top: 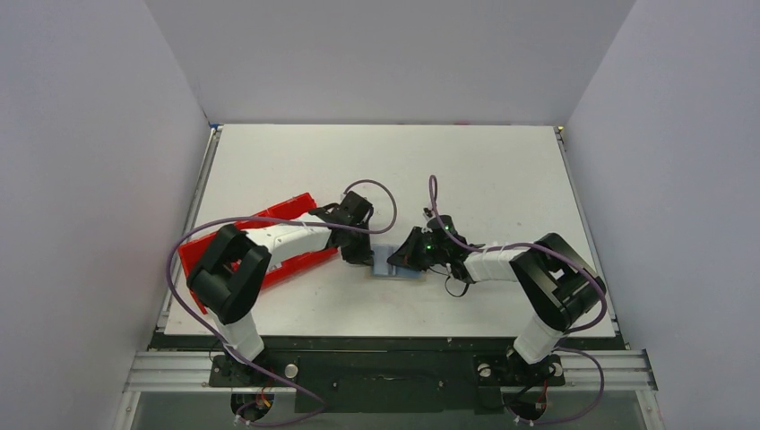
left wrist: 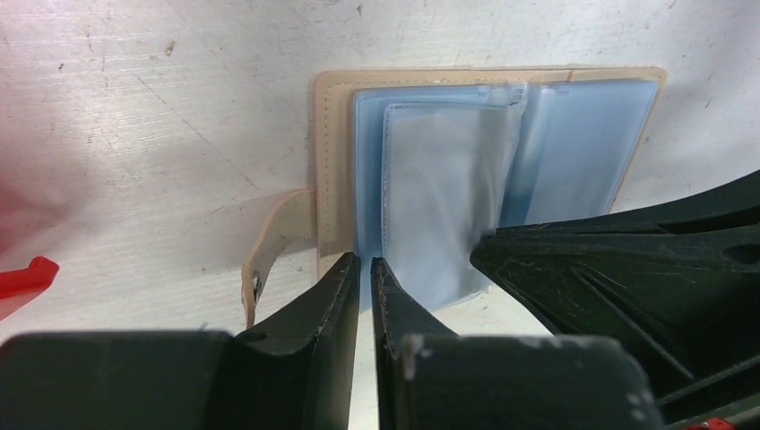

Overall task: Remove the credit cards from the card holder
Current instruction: Remove the credit card from the card holder.

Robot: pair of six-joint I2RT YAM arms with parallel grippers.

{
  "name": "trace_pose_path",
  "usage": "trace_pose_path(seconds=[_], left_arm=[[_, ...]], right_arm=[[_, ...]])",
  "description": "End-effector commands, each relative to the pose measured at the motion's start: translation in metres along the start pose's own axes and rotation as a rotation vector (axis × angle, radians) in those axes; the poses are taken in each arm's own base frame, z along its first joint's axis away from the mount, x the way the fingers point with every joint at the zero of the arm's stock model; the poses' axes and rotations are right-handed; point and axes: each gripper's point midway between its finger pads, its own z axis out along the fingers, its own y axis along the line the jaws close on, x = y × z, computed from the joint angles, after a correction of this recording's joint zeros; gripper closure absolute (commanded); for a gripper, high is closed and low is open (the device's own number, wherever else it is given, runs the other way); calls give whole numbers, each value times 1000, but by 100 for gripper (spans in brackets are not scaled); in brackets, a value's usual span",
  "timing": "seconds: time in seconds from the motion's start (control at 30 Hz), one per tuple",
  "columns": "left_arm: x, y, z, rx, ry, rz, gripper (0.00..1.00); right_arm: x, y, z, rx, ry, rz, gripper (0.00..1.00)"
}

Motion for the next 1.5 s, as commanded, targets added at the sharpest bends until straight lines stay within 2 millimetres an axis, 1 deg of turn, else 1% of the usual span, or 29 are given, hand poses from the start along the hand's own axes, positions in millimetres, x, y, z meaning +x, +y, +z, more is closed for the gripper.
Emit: trace_pose_path(seconds=[0.0, 0.17, 0.3, 0.47, 0.6, 0.77, 1.0, 1.17, 1.47], left_arm=[[-18, -31, -3, 90, -48, 9, 92], [-18, -34, -3, 95, -49, 8, 93], [-19, -27, -5, 56, -58, 6, 92], [-20, -19, -5, 9, -61, 19, 93], [-22, -18, -7, 0, -66, 23, 93], [-25, -20, -9, -4, -71, 34, 93], [-27, -21, -11, -17, -77, 52, 93], [-24, -22, -7, -21, -64, 58, 93], [-18, -33, 1, -2, -44, 74, 94]], right_arm=[[-16, 24, -10, -76, -60, -43, 100], [-16, 23, -10, -74, -60, -45, 100], [-17, 22, -12, -68, -66, -46, 100], [-20, 15, -15, -51, -84, -30, 100], [-19, 9, -18, -46, -91, -18, 100], [-17, 3, -19, -40, -88, -8, 100], [-19, 0, -21, -50, -100, 16, 100], [-20, -2, -22, -61, -107, 33, 100], [-22, -3, -27, -93, -118, 62, 100]])
